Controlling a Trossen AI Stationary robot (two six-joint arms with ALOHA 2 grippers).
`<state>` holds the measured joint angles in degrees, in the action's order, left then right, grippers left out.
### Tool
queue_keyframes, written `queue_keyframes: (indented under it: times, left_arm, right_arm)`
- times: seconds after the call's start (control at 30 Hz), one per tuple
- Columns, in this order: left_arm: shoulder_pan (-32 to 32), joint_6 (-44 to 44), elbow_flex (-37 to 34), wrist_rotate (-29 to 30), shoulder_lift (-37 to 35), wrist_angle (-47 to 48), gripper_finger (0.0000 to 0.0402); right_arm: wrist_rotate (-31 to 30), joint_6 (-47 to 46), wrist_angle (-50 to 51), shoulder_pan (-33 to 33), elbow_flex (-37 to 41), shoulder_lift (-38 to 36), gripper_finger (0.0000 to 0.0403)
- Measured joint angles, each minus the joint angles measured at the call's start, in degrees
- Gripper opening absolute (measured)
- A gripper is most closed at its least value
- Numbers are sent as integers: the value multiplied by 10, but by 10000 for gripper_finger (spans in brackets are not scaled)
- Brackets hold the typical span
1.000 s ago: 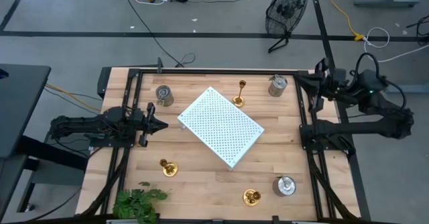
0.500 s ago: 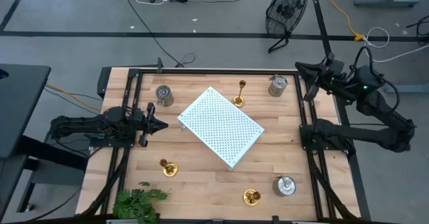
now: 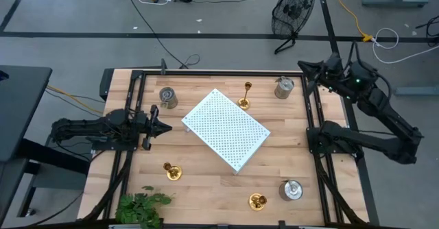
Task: Pick & Place candle stick holders
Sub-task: Put the top right scented candle on the shelf
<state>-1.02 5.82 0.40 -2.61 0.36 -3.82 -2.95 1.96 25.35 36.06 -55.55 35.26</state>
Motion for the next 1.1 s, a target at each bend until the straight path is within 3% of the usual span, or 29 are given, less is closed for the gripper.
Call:
queue_keyframes:
  times: [0.47, 1.1]
  left_arm:
    - [0, 0, 0, 0, 0, 0, 25]
    - [0, 0, 0, 0, 0, 0, 25]
  right_arm:
    - [10, 0, 87, 32, 0, 34, 17]
    - [-6, 1, 93, 43, 0, 59, 17]
